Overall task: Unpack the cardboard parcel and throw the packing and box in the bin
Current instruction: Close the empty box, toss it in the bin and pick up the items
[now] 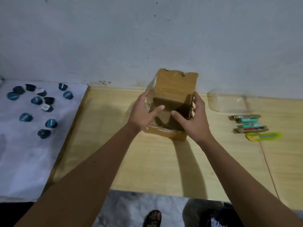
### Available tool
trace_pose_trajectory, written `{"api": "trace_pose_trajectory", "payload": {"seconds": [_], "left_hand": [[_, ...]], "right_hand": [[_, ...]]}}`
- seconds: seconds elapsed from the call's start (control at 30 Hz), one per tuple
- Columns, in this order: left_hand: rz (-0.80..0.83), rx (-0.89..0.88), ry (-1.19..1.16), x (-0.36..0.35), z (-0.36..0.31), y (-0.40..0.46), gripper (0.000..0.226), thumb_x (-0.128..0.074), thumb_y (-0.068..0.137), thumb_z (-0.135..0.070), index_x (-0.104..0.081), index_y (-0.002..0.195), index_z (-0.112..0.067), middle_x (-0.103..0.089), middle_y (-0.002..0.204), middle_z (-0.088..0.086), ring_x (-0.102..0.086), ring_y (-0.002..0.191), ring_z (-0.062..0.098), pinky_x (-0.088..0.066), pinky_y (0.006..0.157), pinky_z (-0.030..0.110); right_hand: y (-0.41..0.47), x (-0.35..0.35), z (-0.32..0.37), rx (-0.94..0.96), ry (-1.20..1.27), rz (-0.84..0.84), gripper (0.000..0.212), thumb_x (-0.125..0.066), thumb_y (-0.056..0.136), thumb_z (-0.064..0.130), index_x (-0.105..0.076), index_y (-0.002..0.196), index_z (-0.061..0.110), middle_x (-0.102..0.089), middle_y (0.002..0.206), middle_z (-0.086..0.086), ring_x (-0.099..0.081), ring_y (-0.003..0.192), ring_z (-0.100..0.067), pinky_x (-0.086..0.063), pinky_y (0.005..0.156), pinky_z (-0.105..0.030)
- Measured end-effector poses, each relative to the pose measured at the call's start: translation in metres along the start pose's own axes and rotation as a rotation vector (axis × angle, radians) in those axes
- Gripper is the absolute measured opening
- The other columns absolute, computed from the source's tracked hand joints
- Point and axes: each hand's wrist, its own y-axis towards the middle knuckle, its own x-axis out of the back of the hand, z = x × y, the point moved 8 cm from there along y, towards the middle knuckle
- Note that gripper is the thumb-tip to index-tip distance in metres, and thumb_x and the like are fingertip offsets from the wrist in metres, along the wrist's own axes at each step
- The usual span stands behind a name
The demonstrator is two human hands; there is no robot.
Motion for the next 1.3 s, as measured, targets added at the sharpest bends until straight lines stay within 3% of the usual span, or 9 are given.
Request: {"api": "trace_pose_trajectory", "payload": {"seconds": [0.2, 0.37, 0.5, 0.67, 0.83, 0.93, 1.03, 1.13, 1.3], "left_hand": [[0.018, 0.092, -0.147, -0.025, 0.016, 0.017, 0.088, -0.074, 0.085, -0.064, -0.036, 0.159, -0.036, -0.051, 0.157, -0.007, -0.049, 0.143, 0.014, -0.049, 0.113, 0.039], [-0.032, 0.111, -0.332, -0.030, 0.029, 0.020, 0.082, -0.065, 0.084, -0.070, -0.044, 0.156, -0.035, -0.058, 0.150, -0.009, -0.056, 0.135, 0.006, -0.053, 0.101, 0.024], [-0.046, 0.163, -0.513, -0.034, 0.035, 0.021, 0.075, -0.052, 0.094, -0.067, -0.047, 0.155, -0.024, -0.057, 0.153, -0.002, -0.051, 0.142, 0.014, -0.041, 0.120, 0.043], [-0.141, 0.188, -0.595, -0.028, 0.035, 0.023, 0.065, -0.021, 0.111, -0.056, -0.060, 0.141, -0.014, -0.070, 0.117, -0.023, -0.063, 0.106, -0.018, -0.047, 0.084, 0.002], [-0.083, 0.320, -0.777, -0.032, 0.041, 0.017, 0.074, -0.025, 0.105, -0.069, -0.071, 0.122, -0.013, -0.079, 0.108, 0.000, -0.074, 0.104, 0.018, -0.059, 0.095, 0.038], [0.045, 0.280, -0.704, -0.033, 0.042, 0.011, 0.048, -0.055, 0.101, -0.047, -0.066, 0.134, -0.014, -0.069, 0.129, 0.018, -0.067, 0.121, 0.034, -0.055, 0.104, 0.049], [0.073, 0.164, -0.597, -0.032, 0.049, 0.003, 0.054, -0.067, 0.098, -0.016, -0.052, 0.149, -0.017, -0.060, 0.142, -0.005, -0.062, 0.127, 0.005, -0.052, 0.101, 0.021], [0.077, 0.155, -0.560, -0.037, 0.054, -0.007, 0.067, -0.064, 0.102, -0.006, -0.034, 0.161, -0.016, -0.054, 0.147, -0.011, -0.058, 0.129, -0.004, -0.049, 0.106, 0.023], [-0.006, 0.147, -0.477, -0.048, 0.042, -0.020, 0.056, -0.060, 0.106, -0.019, -0.041, 0.158, -0.021, -0.064, 0.131, -0.026, -0.064, 0.118, -0.008, -0.052, 0.093, 0.015]], "right_hand": [[0.015, -0.009, -0.019, -0.041, -0.011, -0.112, 0.108, -0.079, 0.084, 0.047, -0.007, 0.162, 0.027, -0.010, 0.166, 0.006, -0.029, 0.152, -0.021, -0.037, 0.120, -0.051], [0.017, -0.008, -0.027, -0.094, 0.187, -0.180, 0.093, -0.070, 0.092, 0.040, -0.010, 0.162, 0.030, -0.035, 0.158, 0.009, -0.044, 0.141, -0.017, -0.043, 0.116, -0.050], [0.019, -0.006, -0.034, -0.158, 0.267, -0.194, 0.082, -0.062, 0.087, 0.060, -0.028, 0.158, 0.035, -0.043, 0.148, 0.008, -0.049, 0.135, -0.012, -0.043, 0.116, -0.046], [0.027, 0.003, -0.042, -0.195, 0.419, -0.228, 0.039, -0.052, 0.094, 0.054, -0.062, 0.129, 0.038, -0.063, 0.132, 0.011, -0.057, 0.129, -0.009, -0.043, 0.115, -0.047], [0.029, 0.009, -0.049, -0.276, 0.507, -0.140, 0.048, -0.048, 0.090, 0.063, -0.074, 0.083, 0.023, -0.070, 0.097, 0.008, -0.065, 0.095, -0.014, -0.048, 0.083, -0.037], [0.022, 0.012, -0.048, -0.173, 0.337, -0.068, 0.026, -0.062, 0.090, 0.047, -0.074, 0.097, 0.025, -0.061, 0.124, 0.015, -0.058, 0.122, -0.009, -0.048, 0.096, -0.038], [0.011, 0.008, -0.054, -0.173, 0.308, 0.021, 0.057, -0.075, 0.089, 0.027, -0.054, 0.140, 0.038, -0.049, 0.151, 0.004, -0.050, 0.137, -0.010, -0.054, 0.104, -0.037], [-0.001, 0.007, -0.063, -0.242, 0.218, 0.013, 0.076, -0.074, 0.094, 0.029, -0.032, 0.158, 0.028, -0.052, 0.150, 0.008, -0.056, 0.132, -0.009, -0.050, 0.110, -0.041], [-0.022, 0.004, -0.062, -0.239, 0.143, 0.006, 0.051, -0.060, 0.100, 0.044, -0.046, 0.147, 0.031, -0.069, 0.128, 0.010, -0.068, 0.115, -0.009, -0.055, 0.103, -0.046]]}}
